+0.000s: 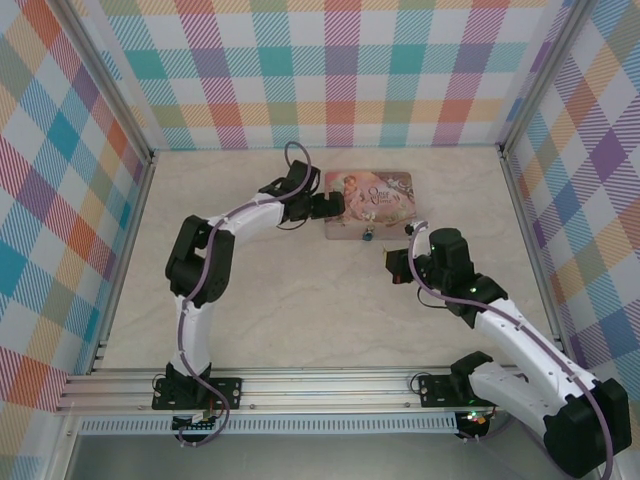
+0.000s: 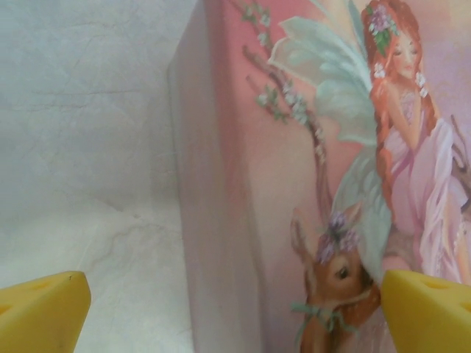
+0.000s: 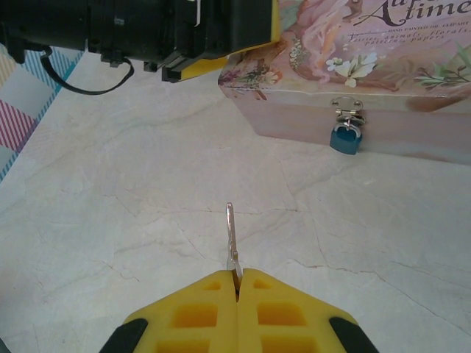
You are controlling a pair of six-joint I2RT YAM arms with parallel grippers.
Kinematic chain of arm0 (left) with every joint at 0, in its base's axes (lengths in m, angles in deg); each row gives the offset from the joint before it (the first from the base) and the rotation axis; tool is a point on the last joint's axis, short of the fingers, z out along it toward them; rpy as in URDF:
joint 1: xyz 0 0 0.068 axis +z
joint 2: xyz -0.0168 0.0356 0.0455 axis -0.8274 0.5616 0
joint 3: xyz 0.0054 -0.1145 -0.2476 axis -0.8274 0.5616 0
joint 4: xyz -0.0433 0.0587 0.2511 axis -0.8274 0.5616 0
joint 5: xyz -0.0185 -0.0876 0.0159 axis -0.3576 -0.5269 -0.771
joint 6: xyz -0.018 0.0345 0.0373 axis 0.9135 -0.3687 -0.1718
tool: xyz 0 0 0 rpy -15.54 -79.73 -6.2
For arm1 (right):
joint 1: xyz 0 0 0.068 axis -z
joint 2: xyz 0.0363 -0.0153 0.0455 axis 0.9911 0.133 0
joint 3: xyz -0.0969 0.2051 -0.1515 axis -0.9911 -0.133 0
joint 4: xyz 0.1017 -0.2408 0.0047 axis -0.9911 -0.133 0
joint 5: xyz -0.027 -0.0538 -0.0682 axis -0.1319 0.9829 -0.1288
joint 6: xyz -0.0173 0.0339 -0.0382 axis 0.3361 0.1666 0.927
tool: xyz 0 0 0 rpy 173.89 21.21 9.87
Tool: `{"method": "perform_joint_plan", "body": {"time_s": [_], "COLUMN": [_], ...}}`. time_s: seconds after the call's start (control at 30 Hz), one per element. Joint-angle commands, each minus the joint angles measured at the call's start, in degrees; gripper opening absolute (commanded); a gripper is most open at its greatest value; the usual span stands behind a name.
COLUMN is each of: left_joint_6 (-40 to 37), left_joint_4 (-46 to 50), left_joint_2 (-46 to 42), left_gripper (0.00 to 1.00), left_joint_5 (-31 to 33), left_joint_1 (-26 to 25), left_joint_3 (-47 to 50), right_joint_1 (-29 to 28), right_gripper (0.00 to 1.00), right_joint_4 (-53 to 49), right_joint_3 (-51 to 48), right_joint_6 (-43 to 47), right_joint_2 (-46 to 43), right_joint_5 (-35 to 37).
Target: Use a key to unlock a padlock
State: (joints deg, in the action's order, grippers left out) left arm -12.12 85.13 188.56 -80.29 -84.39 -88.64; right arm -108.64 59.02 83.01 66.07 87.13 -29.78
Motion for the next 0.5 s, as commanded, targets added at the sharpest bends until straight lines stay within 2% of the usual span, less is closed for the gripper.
{"method": "perform_joint_plan", "body": {"time_s": [0.0, 0.47], "left_joint_6": [-1.9, -1.1], "left_joint_4": [4.1, 3.6], "left_joint_2": [-3.7, -20.1], "left_gripper": [1.00, 1.00], "left_joint_5": [1.8, 5.4], "left_joint_1": [1.0, 2.2], "left_joint_3": [6.3, 26.2], "right_joint_1": [-0.3, -0.3], "right_gripper": [0.00, 0.00], "right_joint_4": [-0.2, 1.5], "right_joint_3": [1.2, 1.5], "right_joint_6": [-0.1, 0.0], "right_joint_2": [1.1, 4.2], "right_joint_5": [0.3, -0.3]}}
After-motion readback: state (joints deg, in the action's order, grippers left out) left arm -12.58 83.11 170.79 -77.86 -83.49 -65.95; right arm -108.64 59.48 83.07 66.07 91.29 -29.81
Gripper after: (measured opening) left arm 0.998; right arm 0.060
